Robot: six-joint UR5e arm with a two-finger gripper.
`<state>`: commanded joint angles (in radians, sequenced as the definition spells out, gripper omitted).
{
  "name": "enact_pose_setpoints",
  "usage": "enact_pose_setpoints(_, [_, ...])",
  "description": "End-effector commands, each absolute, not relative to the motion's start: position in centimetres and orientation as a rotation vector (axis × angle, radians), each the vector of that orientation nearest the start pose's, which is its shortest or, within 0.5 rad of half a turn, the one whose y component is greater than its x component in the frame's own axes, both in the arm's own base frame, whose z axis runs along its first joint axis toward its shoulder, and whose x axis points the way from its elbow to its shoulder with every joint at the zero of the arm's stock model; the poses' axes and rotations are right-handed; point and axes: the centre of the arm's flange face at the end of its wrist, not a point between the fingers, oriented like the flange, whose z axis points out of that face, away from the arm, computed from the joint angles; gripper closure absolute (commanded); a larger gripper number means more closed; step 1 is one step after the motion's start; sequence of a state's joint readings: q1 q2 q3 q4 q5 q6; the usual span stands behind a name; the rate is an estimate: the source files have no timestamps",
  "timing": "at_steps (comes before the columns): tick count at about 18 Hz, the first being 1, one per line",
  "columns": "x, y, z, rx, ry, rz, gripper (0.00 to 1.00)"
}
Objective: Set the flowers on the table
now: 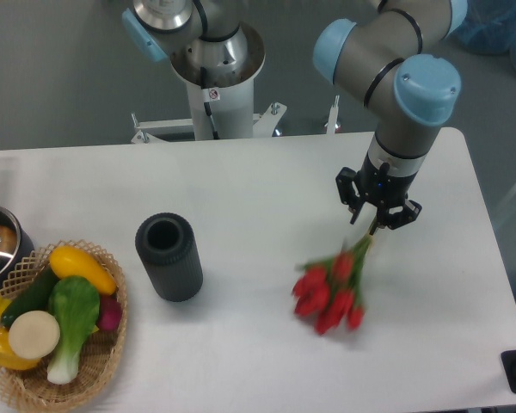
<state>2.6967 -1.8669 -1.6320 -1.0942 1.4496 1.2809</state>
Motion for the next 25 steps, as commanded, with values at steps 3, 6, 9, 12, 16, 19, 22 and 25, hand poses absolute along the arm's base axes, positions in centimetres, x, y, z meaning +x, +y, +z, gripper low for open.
enact_pose_setpoints(3, [-47.9, 38.8, 34.7, -2.964, 0.243, 0.148, 0.00])
enact_pose_setpoints(6, [-48.1, 38.6, 35.1, -2.970, 0.241, 0.163, 0.00])
enact_pose_setpoints(9, [-48.2, 38.1, 35.6, -3.005, 0.253, 0.207, 0.00])
enact_pose_setpoints(12, [-48.6, 38.1, 36.4, -3.013, 0.252, 0.226, 0.00])
enact_pose_setpoints(16, [-49.2, 38.3, 37.8, -3.021, 0.251, 0.247, 0.00])
enact_pose_setpoints(19, [-49.5, 38.0, 38.5, -3.045, 0.248, 0.242, 0.00])
enact_pose_setpoints(22, [-49.9, 37.8, 39.8, -3.061, 0.242, 0.197, 0.00])
enact_pose_setpoints(25, [-50.2, 38.0, 40.7, -3.069, 0.242, 0.169, 0.00])
